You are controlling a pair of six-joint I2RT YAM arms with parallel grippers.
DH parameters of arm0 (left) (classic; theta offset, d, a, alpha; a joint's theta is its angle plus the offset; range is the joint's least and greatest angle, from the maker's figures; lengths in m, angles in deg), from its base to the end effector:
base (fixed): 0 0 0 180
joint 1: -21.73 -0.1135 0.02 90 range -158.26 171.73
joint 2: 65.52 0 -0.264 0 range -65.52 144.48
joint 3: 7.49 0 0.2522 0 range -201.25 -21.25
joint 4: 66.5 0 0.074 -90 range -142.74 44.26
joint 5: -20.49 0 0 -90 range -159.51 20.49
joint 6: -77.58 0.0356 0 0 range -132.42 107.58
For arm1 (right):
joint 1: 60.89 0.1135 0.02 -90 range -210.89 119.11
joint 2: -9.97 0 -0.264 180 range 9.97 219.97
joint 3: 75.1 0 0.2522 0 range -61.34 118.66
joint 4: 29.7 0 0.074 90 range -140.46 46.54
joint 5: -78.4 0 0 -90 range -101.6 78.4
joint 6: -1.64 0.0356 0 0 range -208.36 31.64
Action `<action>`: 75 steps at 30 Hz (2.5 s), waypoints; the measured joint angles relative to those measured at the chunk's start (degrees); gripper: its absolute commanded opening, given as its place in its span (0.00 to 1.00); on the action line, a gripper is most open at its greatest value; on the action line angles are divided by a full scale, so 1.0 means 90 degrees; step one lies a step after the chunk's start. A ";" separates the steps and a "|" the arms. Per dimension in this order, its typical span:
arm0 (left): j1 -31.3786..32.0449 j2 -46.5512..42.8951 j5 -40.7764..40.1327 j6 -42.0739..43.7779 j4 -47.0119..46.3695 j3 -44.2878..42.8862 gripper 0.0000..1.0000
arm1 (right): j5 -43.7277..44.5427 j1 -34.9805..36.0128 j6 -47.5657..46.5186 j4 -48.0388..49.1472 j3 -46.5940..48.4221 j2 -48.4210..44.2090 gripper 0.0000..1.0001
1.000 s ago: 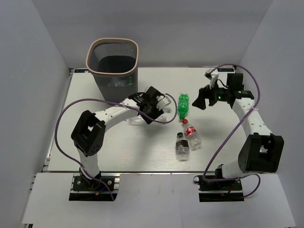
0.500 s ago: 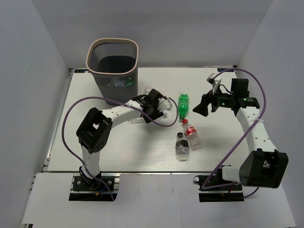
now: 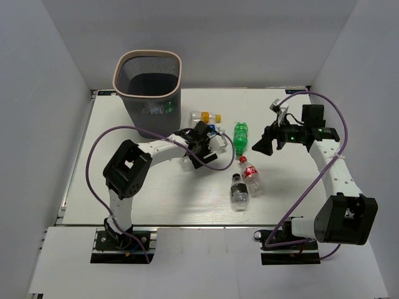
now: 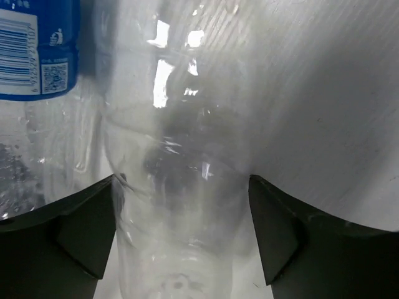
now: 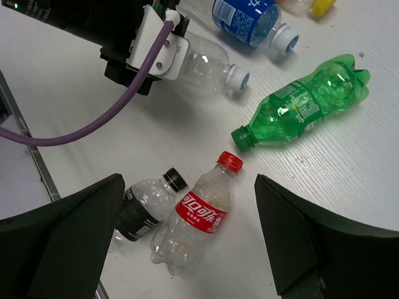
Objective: Put the plastic bottles in the bin
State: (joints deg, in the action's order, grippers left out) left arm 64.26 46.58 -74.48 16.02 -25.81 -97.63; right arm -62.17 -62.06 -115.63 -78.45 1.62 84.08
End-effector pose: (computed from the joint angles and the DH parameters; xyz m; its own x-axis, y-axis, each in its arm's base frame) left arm 0.2994 -0.2705 0.1666 -0.2688 0.8904 -0.3673 0.8781 0.3833 0.2865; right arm 0.2671 0.0220 0.3092 -0.4015 -0.2829 -0.8711 -0.7944 0.5809 0.1776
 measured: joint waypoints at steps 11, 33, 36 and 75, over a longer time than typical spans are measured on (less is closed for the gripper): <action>0.0051 -0.0214 0.0920 -0.0510 0.0612 -0.0163 0.23 | 0.0087 0.0000 -0.0576 -0.0287 -0.0165 0.0029 0.19; -0.0964 -0.1819 -0.0760 -0.2375 -0.1664 -0.3747 0.31 | 0.1120 0.0066 0.1020 0.0916 -0.0172 0.1059 0.89; -0.1443 -0.1438 -0.1450 -0.2720 -0.1853 -0.3878 0.40 | 0.1183 0.0092 0.1127 0.1105 -0.0168 0.1071 0.91; -0.0991 -0.2846 0.2681 -0.2317 -0.0211 0.0172 1.00 | 0.5236 0.1783 0.3847 0.1957 0.1974 0.4624 0.37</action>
State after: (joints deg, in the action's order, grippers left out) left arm 55.34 20.96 -50.35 -4.83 -27.71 -96.08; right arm -15.04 -46.01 -81.00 -60.83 19.39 125.69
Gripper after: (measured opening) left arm 0.993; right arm 0.600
